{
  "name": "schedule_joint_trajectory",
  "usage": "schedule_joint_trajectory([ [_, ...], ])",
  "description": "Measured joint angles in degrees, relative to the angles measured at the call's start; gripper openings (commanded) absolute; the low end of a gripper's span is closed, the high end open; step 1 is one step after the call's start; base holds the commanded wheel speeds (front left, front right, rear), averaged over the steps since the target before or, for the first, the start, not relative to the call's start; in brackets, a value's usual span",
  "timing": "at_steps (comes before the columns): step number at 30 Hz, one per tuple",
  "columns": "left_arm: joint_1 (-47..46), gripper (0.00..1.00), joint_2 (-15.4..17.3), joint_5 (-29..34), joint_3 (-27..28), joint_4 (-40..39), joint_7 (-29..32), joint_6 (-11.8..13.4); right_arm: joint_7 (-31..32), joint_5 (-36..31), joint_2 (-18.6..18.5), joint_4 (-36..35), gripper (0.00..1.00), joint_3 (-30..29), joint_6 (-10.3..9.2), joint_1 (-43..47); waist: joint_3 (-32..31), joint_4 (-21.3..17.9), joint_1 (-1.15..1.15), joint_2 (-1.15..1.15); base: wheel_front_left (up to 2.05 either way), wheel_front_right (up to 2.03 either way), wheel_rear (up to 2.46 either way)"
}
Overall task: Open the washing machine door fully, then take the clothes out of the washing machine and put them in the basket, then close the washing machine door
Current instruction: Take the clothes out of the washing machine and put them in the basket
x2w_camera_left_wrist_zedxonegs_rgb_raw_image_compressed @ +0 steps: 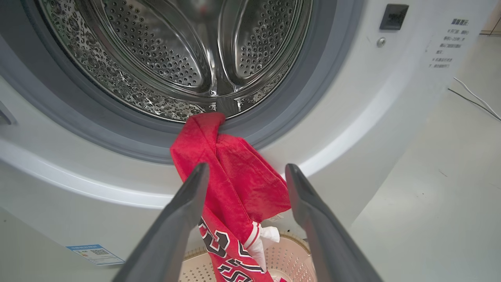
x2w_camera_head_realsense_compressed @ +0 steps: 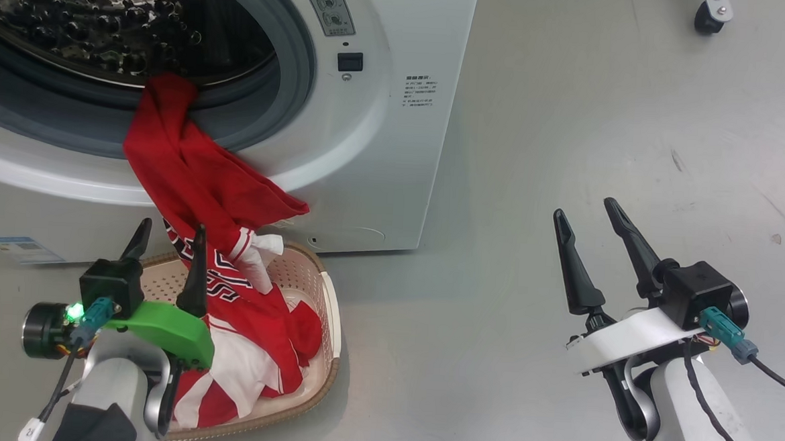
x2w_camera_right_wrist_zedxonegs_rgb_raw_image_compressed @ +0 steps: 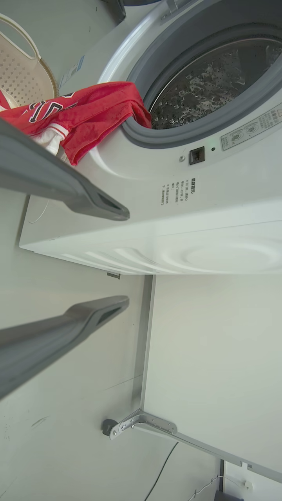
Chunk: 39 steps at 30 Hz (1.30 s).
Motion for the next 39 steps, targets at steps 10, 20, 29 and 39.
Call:
schedule_joint_trajectory([
  [10,1.6,1.0,-0.1,1.1,-0.8,-3.2,-0.1,1.5,0.0,0.0,0.2,-0.3,1.0,0.0,0.0,0.0,0.9,0.1,0.0,0.0,0.0,0.0,0.0],
  [20,2.6,1.0,-0.1,1.1,-0.9,-5.6,-0.1,2.4,0.0,0.0,0.2,-0.4,1.0,0.0,0.0,0.0,1.6,0.1,0.0,0.0,0.0,0.0,0.0],
  [29,3.5,1.0,-0.1,1.1,-1.1,-6.6,-0.1,3.0,0.0,0.0,0.3,-0.8,1.0,0.1,0.0,0.0,2.6,-0.4,0.0,0.0,0.0,0.0,0.0],
  [39,3.2,1.0,-0.2,-0.1,1.0,-6.5,2.4,4.3,0.0,0.0,0.4,-1.4,1.0,1.2,0.0,-0.5,5.8,-1.7,0.0,0.0,0.0,0.0,0.0],
])
